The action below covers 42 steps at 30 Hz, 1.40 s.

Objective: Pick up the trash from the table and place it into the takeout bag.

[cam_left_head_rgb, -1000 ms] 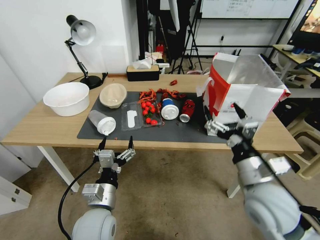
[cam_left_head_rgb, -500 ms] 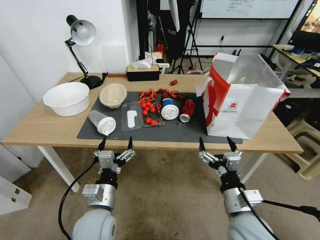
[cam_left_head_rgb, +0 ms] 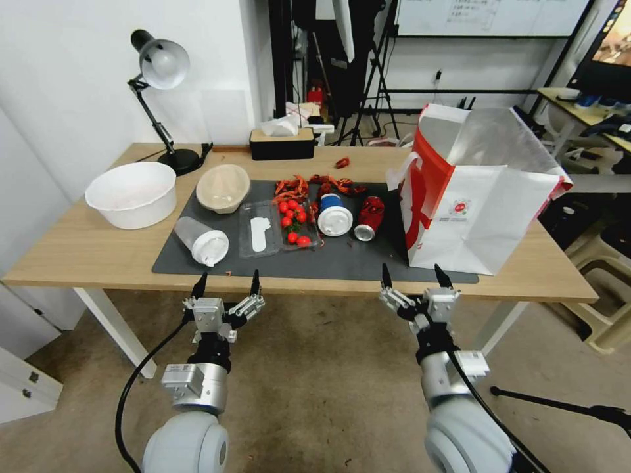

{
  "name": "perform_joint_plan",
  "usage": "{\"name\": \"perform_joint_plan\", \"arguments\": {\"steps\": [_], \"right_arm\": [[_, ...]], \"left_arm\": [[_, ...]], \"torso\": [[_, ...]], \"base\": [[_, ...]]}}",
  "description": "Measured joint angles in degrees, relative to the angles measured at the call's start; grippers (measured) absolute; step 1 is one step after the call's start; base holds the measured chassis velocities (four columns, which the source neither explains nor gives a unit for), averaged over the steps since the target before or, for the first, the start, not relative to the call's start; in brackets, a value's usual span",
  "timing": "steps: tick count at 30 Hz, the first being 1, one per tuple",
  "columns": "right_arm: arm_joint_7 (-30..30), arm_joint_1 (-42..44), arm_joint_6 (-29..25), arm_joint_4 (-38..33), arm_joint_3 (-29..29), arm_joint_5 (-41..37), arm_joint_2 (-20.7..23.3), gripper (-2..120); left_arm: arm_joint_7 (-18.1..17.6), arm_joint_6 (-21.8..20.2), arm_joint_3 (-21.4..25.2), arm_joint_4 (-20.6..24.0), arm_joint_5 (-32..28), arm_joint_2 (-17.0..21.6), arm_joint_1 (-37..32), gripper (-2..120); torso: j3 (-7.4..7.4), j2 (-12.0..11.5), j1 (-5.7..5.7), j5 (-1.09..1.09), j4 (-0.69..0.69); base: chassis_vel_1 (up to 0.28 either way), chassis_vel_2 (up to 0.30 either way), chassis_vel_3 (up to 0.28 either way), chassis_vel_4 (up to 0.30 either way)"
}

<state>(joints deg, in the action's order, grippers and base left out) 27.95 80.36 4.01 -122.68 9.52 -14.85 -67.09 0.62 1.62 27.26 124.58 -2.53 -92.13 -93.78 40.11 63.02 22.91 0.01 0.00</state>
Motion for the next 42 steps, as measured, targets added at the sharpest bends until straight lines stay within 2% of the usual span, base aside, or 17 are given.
{"name": "perform_joint_plan", "arguments": {"steps": [5, 11, 19, 31, 42], "right_arm": [[1.46, -6.19, 2.23, 3.84, -2.93, -2.1, -0.41, 100], [5.85, -18.11, 6.7, 10.13, -7.97, -5.48, -2.15, 100], [11.21, -25.75, 12.42, 16.53, -11.36, -8.37, -3.37, 100], [12.9, -31.51, 13.82, 23.29, -12.73, -11.38, -5.15, 100], [13.07, -32.77, 14.01, 25.52, -12.74, -11.48, -5.9, 99]], "left_arm": [[0.06, 0.01, -0.02, -0.11, 0.22, 0.0, 0.03, 100], [0.09, 0.23, 0.19, -0.16, 0.36, 0.0, -0.05, 100], [0.06, 0.68, 0.62, -0.16, 0.37, 0.0, -0.27, 100], [-0.09, 1.22, 0.94, -0.74, 0.3, 0.0, -0.18, 100], [-0.21, 1.72, 1.02, -1.27, 0.2, 0.0, -0.17, 100]], "torso": [[0.0, 0.0, 0.0, -0.01, 0.0], [0.0, 0.0, 0.01, -0.02, 0.01], [0.01, 0.0, 0.01, -0.01, 0.0], [0.0, 0.0, 0.01, -0.01, 0.0], [0.0, 0.0, 0.01, -0.01, 0.0]], "base": [[0.0, 0.0, 0.0, 0.0], [0.0, 0.0, 0.0, 0.0], [0.0, 0.0, 0.0, 0.0], [0.0, 0.0, 0.0, 0.0], [0.0, 0.0, 0.0, 0.0]]}}
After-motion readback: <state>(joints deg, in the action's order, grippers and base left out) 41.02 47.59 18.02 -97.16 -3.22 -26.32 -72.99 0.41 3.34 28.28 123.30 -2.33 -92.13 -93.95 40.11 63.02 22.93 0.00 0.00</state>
